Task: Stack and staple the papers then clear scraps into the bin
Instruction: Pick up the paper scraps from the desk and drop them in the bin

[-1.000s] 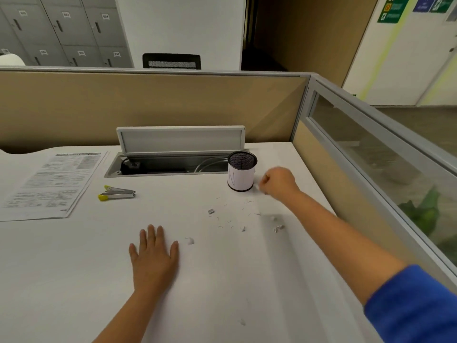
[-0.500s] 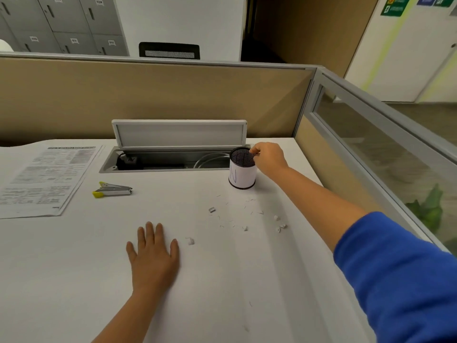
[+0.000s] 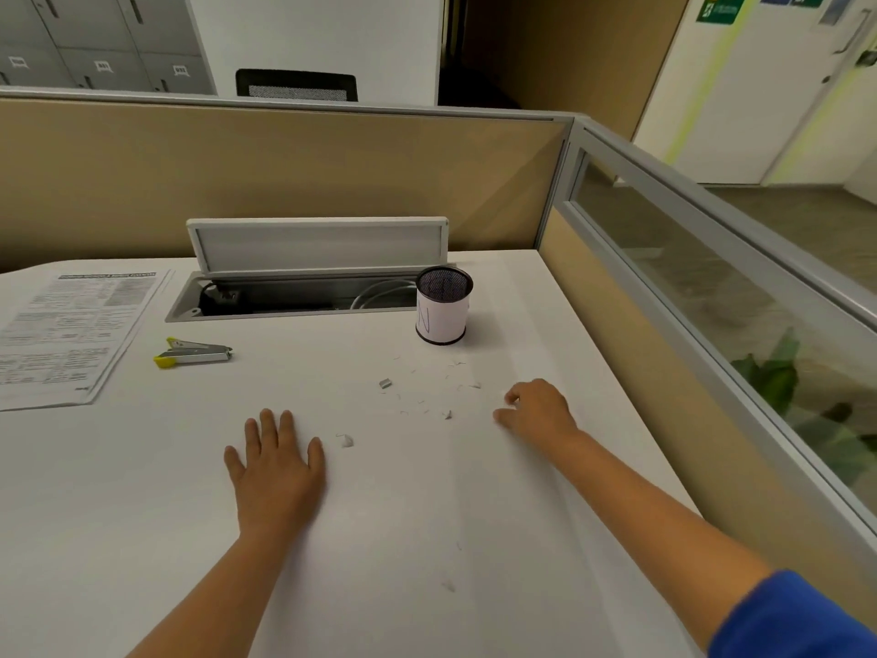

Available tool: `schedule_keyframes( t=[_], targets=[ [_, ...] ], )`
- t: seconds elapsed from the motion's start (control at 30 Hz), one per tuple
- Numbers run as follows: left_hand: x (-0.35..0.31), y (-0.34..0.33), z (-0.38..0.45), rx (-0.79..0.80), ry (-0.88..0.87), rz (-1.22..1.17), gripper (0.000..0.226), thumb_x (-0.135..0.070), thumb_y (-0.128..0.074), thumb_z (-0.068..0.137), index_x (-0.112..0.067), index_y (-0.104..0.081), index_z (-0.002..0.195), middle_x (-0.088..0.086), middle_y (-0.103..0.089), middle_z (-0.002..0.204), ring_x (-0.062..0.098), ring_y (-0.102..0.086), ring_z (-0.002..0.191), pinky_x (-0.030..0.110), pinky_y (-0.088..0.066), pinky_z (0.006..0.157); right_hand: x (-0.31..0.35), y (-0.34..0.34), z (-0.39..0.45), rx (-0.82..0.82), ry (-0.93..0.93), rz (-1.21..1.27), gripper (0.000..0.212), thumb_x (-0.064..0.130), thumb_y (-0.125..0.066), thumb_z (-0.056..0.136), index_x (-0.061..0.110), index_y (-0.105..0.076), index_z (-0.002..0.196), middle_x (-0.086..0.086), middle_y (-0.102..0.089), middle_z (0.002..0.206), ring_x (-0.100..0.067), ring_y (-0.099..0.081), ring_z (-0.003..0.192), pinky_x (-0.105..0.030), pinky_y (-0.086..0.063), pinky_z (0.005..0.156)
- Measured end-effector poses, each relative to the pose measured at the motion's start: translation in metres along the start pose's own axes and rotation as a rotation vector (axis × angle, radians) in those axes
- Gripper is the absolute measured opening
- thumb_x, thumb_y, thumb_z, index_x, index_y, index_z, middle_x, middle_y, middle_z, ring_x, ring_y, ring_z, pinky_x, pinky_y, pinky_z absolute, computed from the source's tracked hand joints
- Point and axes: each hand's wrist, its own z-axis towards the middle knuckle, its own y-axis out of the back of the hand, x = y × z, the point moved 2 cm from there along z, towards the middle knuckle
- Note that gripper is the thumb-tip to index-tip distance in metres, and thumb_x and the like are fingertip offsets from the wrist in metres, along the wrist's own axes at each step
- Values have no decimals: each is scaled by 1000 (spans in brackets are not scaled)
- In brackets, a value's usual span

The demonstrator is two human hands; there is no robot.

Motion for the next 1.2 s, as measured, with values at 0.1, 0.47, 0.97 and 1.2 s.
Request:
schedule_keyframes(
  t=[0.1, 0.47, 0.97, 1.2],
  targets=[
    [0, 0, 0, 7, 1, 8, 54, -39, -33, 93, -12, -31, 140, 11, -29, 150, 28, -17, 142, 53, -16, 112, 5, -11, -9, -43, 106, -109, 19, 7, -51, 89, 4, -69, 95, -11, -58, 97, -25, -60, 88, -25, -43, 72],
    [0, -2, 2, 21, -2, 2, 56, -41, -28, 93, -13, -28, 141, 10, -26, 151, 27, -13, 143, 52, -14, 114, 28, -14, -23, -18, 240, 72, 20, 3, -48, 87, 5, -66, 95, -8, -70, 100, -20, -60, 86, -26, -45, 75],
    [2, -2, 0, 7, -8, -14, 57, -41, -29, 94, -13, -25, 143, 9, -21, 154, 26, -10, 144, 51, -10, 115, 57, -41, -3, 63, 212, -128, 16, -12, -45, 77, -3, -57, 75, -19, -60, 83, -31, -61, 81, -33, -40, 63],
    [1, -1, 1, 7, -6, -12, 57, -41, -29, 94, -13, -26, 143, 9, -21, 154, 26, -10, 144, 51, -10, 115, 28, -15, 5, -100, 255, -130, 21, 1, -45, 90, 1, -65, 95, -12, -55, 112, -30, -51, 105, -39, -49, 82]
  ],
)
